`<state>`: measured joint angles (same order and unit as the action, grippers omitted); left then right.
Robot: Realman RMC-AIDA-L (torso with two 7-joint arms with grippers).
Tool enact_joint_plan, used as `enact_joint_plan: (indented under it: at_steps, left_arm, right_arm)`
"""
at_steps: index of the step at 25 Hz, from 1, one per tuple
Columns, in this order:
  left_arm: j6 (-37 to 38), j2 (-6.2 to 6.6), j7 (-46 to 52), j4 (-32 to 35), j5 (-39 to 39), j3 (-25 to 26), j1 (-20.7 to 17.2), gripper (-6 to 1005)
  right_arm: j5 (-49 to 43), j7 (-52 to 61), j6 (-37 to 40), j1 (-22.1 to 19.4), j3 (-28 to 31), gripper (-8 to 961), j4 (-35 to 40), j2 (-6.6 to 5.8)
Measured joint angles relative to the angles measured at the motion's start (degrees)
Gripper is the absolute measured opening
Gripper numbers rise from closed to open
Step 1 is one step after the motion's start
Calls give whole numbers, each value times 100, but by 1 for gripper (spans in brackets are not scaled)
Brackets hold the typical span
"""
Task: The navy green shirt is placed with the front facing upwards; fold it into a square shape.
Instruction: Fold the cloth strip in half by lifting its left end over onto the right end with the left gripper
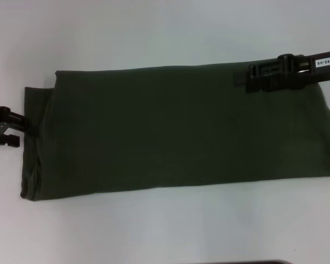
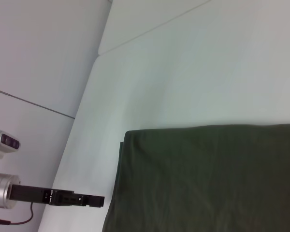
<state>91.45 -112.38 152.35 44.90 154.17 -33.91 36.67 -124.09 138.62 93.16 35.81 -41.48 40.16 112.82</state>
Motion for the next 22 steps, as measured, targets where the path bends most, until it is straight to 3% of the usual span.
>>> enact_joint_plan:
  at_steps: [22]
  left_arm:
    - [-280, -19, 94, -210, 66, -10, 6, 579]
  right_arm:
    - [0, 15, 12, -29, 0, 674, 0, 17]
